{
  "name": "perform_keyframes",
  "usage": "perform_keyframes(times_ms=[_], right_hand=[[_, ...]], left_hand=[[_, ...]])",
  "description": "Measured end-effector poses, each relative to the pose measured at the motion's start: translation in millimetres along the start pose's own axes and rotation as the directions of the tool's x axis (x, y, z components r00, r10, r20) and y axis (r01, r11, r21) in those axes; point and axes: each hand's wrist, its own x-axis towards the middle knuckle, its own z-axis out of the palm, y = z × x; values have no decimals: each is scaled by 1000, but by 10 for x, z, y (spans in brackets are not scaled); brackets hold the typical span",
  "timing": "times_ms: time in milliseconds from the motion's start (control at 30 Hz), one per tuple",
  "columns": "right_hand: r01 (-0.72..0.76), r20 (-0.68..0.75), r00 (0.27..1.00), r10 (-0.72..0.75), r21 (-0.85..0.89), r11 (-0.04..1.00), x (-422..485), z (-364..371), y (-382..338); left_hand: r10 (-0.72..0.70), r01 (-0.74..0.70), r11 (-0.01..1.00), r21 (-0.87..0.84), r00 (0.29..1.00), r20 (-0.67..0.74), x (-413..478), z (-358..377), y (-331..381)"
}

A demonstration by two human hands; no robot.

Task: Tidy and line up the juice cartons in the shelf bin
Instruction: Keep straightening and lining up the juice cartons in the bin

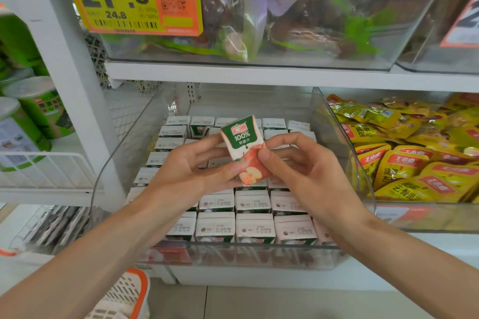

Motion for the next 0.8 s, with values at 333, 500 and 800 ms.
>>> perform_keyframes(times_ms=[333, 500, 800], right_hand=[[-88, 99, 992, 80, 78, 993, -16, -18, -16], [-96, 135, 987, 82, 100, 990, -32, -13, -49], [-24, 148, 988, 41, -115, 993, -22, -23, -65]], left_hand=[[-35, 34, 999, -14, 993, -110, 2, -68, 11], [-29, 26, 999, -30, 995, -98, 0, -56, 21], [-51, 52, 998, -40, 998, 25, -32, 34, 71]])
